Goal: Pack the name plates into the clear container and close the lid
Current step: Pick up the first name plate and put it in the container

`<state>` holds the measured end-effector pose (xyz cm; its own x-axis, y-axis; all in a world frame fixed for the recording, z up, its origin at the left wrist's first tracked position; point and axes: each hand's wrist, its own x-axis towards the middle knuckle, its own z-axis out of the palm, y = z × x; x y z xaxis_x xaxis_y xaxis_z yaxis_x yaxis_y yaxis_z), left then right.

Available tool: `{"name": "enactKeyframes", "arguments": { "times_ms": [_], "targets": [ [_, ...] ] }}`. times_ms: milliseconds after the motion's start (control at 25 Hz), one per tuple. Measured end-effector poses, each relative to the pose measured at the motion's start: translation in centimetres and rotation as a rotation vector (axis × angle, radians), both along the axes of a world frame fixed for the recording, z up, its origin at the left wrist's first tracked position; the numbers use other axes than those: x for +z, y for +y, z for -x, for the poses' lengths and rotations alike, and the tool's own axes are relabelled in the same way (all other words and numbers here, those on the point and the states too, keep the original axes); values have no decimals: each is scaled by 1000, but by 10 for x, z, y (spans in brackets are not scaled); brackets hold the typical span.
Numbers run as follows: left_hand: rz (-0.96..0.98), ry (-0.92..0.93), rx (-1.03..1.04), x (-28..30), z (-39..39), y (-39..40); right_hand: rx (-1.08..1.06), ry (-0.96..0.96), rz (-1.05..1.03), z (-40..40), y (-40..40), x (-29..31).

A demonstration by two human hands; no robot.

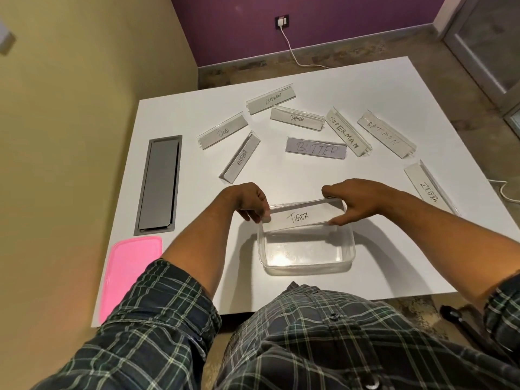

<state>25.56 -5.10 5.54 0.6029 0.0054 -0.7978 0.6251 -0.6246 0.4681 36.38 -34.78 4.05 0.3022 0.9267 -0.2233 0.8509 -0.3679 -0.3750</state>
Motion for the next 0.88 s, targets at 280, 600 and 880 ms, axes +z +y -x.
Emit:
{"name": "enactKeyframes", "arguments": {
  "times_ms": [280,600,880],
  "targets": [
    [-182,-4,-106,-18,-8,-34,-43,-57,75,6,-9,-25],
    [-543,-185,-458,-39,9,-52,-111,-222,144,30,5,-46],
    [-778,-367,-761,-62,27,-62,-65,-415,224,50,30,-64]
  ]
}}
